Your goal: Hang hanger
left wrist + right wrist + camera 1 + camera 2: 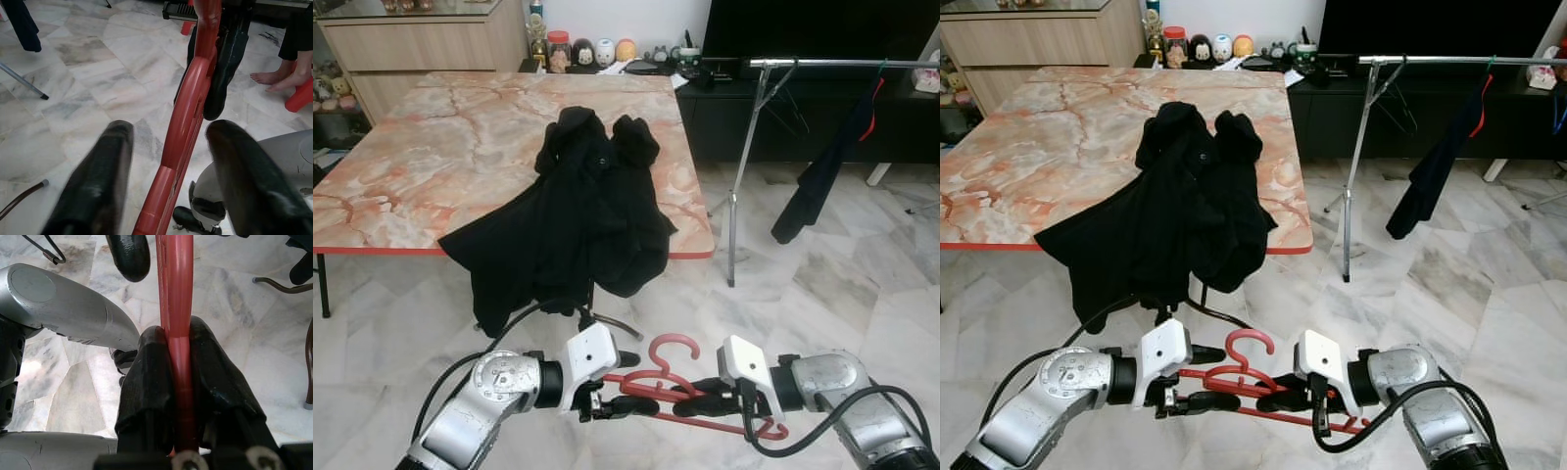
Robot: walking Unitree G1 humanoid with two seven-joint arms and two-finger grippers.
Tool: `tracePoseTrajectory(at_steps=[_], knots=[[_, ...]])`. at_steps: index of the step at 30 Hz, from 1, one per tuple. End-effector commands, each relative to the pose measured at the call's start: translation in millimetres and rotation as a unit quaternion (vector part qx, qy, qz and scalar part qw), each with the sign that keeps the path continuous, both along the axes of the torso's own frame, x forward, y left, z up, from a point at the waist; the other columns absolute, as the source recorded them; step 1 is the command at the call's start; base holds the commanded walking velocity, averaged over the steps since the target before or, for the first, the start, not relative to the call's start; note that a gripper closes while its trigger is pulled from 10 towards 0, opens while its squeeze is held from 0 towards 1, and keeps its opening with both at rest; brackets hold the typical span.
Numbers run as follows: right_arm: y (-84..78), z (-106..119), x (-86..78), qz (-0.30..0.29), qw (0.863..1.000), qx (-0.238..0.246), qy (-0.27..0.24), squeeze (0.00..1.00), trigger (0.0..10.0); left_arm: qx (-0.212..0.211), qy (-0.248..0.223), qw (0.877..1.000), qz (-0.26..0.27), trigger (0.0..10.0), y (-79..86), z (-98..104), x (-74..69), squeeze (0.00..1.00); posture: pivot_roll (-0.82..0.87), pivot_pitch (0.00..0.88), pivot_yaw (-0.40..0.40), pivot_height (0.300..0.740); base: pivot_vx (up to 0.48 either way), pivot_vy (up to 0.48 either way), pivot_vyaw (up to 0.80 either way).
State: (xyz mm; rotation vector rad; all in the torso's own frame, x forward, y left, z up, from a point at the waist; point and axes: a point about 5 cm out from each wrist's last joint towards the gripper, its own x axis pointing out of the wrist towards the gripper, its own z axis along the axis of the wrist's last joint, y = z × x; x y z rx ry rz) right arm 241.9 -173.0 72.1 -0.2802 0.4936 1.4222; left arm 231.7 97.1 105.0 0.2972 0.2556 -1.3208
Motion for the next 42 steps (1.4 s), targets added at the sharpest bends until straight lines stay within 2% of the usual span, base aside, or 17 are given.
tracePoseTrajectory(at_steps=[1, 29, 30, 42], knots=[[3.1, 5.7, 0.9, 0.012, 1.000, 0.003, -0.013, 0.00, 10.0, 0.002, -0.014, 1.000, 0.005, 0.0, -0.4, 5.1, 4.4, 0.00, -0.01, 0.000, -0.067, 0.740, 0.000, 0.000, 0.00], [2.2, 2.4, 0.2, 0.007, 1.000, -0.002, -0.009, 0.00, 10.0, 0.002, -0.012, 1.000, 0.007, 0.0, -0.1, 6.3, 4.7, 0.00, -0.01, 0.000, -0.065, 0.740, 0.000, 0.000, 0.00], [2.4, 2.0, -0.3, 0.008, 1.000, -0.001, -0.005, 1.00, 10.0, 0.006, -0.013, 1.000, 0.007, 0.0, 0.7, 5.2, 4.5, 0.00, -0.01, 0.000, -0.065, 0.740, 0.000, 0.000, 0.00], [3.0, 1.2, -0.2, 0.008, 1.000, -0.001, -0.006, 1.00, 10.0, 0.018, -0.027, 0.999, -0.002, 0.0, 1.7, 4.8, 5.0, 0.00, -0.01, 0.000, -0.066, 0.740, 0.000, 0.000, 0.00]])
